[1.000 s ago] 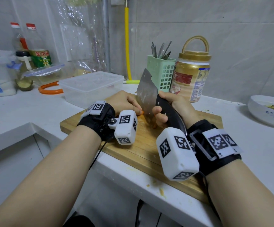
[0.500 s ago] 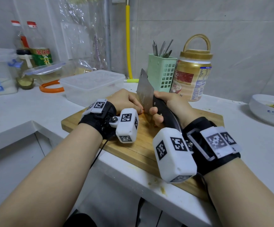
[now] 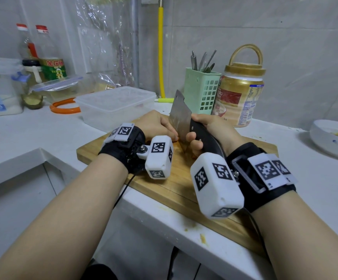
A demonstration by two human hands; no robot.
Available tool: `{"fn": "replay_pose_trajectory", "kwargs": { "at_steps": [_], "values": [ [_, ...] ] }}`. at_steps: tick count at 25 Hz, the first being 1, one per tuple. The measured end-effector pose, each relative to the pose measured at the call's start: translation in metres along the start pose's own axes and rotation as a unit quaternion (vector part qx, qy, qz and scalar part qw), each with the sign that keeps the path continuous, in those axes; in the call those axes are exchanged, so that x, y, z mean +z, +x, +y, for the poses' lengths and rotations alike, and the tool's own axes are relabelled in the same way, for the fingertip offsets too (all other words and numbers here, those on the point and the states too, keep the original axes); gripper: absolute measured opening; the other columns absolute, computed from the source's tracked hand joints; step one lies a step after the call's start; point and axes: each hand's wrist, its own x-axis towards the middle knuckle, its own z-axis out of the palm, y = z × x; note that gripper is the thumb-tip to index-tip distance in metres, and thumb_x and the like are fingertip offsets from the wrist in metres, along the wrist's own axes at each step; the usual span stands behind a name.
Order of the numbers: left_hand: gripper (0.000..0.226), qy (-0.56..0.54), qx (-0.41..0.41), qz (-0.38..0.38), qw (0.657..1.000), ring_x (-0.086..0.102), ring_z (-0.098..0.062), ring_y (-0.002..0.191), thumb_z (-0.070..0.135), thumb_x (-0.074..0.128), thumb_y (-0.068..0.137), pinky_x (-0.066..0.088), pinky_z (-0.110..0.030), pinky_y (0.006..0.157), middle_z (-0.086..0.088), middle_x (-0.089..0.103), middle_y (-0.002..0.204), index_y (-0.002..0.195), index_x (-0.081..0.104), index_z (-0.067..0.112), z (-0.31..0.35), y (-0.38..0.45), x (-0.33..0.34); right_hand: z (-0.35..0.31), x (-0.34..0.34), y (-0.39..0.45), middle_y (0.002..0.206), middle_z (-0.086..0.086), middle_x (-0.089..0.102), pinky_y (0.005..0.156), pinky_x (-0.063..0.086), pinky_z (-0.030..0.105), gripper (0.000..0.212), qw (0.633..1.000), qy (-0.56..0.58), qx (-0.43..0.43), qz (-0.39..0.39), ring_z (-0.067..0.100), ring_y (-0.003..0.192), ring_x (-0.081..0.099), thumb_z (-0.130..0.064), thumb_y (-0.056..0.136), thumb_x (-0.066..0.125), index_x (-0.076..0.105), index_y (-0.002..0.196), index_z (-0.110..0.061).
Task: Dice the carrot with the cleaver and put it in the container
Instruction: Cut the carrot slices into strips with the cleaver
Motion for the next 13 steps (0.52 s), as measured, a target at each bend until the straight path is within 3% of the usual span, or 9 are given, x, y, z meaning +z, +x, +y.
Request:
{"fn": "replay_pose_trajectory", "kwargs": {
  "at_steps": [9, 13],
  "values": [
    [0.014, 0.008, -0.005, -0.010, 1.000, 0.065, -0.010, 0.091, 0.015, 0.081, 0.075, 0.048, -0.024, 0.085, 0.005, 0.075, 0.084, 0.072, 0.078, 0.028, 0.003, 0.001, -0.001, 0.001, -0.015, -0.008, 0.056, 0.003, 0.042, 0.034, 0.031, 0.013, 0.019, 0.999, 0.048, 0.009, -0.011, 0.012, 0.029, 0.037, -0.032, 0.099, 0.045, 0.040, 0.092, -0.014],
    [0.008, -0.001, 0.008, -0.014, 1.000, 0.065, -0.012, 0.090, 0.012, 0.081, 0.075, 0.050, -0.029, 0.088, -0.002, 0.076, 0.091, 0.080, 0.078, 0.018, 0.004, 0.000, 0.000, 0.002, -0.021, -0.011, 0.055, 0.003, 0.042, 0.036, 0.030, 0.011, 0.020, 0.997, 0.071, -0.003, -0.015, 0.013, 0.029, 0.037, -0.032, 0.098, 0.046, 0.040, 0.091, -0.014]
  ]
}}
